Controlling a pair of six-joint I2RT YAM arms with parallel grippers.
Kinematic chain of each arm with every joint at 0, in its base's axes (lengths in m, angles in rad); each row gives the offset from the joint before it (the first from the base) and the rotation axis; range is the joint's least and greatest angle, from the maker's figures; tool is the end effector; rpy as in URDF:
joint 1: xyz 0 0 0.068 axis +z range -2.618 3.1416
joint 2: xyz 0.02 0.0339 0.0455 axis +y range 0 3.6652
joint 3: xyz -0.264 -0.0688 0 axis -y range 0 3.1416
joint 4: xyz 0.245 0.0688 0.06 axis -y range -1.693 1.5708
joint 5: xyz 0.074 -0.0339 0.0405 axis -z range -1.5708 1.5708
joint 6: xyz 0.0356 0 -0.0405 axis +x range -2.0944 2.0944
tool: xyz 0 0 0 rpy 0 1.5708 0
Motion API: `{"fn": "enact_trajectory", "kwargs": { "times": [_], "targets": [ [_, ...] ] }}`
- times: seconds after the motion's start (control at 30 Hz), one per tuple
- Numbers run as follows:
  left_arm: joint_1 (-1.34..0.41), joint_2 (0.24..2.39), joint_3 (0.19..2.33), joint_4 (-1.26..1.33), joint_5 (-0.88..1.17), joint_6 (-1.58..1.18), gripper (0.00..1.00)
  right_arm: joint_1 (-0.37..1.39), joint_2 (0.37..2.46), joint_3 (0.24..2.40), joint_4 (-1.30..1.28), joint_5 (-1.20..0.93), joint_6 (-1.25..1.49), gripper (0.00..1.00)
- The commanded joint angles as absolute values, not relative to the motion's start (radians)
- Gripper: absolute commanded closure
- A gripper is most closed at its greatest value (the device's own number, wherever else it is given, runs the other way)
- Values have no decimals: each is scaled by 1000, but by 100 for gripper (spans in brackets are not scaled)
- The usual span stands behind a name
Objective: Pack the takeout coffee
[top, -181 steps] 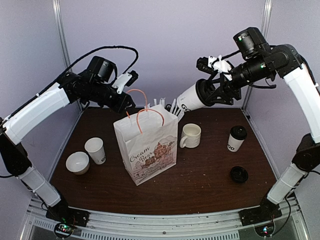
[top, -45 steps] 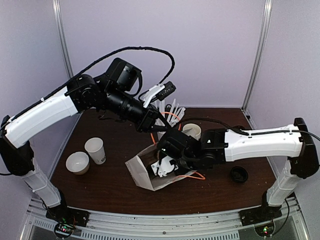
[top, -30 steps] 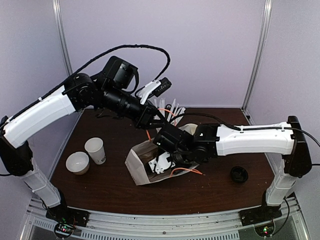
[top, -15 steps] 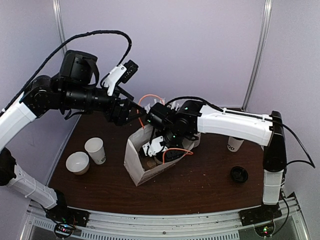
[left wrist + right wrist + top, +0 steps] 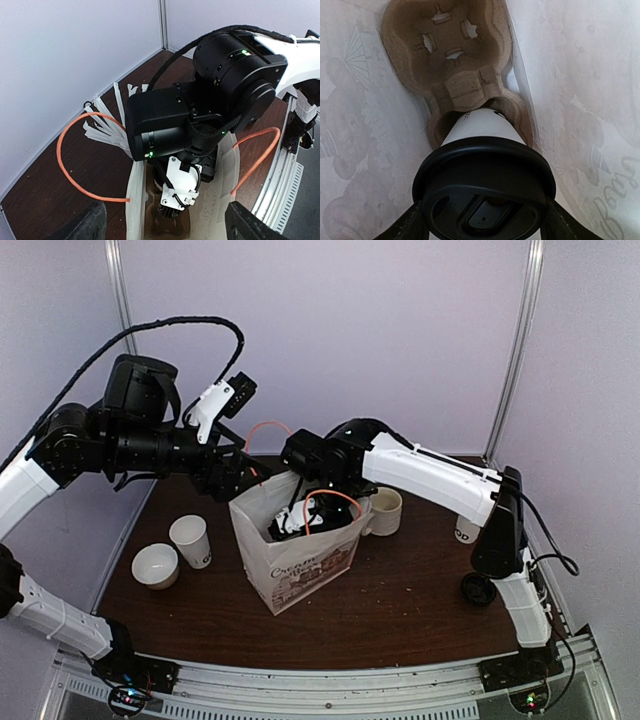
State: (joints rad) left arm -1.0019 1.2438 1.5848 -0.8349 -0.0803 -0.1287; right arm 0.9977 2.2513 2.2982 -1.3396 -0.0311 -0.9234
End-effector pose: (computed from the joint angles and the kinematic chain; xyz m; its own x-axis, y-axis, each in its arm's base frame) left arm 0.1330 -0.2027 0.4501 -0.3562 0.3195 -0.8781 0.7623 0.6428 -0.0753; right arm 0.2475 0.3855 0.2847 0.3591 -0.9139 -0.1894 -0.9252 -0.3219 -0.2009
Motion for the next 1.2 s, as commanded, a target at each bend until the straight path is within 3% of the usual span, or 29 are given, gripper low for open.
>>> {"fn": "enact_trajectory", "kwargs": {
  "times": [0.0,0.43,0.9,1.03,1.17],
  "targets": [
    [-994,1199,1562,-801,-114,-137,13,983,2312,2384,-1466,-135,-964,39],
    [-991,1177,1537,-806,-144,-146,12,968,2412,2468,-1549,-267,-999,39],
    [-991,1164,1508,-782,-148,-149,12,968,2389,2343,-1406,-191,-945,40],
    [-991,1170,1512,-782,-143,-145,12,968,2345,2349,-1412,-201,-935,33],
    [-991,1175,1514,-782,-141,-143,11,976,2288,2359,-1426,-206,-927,16]
  ]
}}
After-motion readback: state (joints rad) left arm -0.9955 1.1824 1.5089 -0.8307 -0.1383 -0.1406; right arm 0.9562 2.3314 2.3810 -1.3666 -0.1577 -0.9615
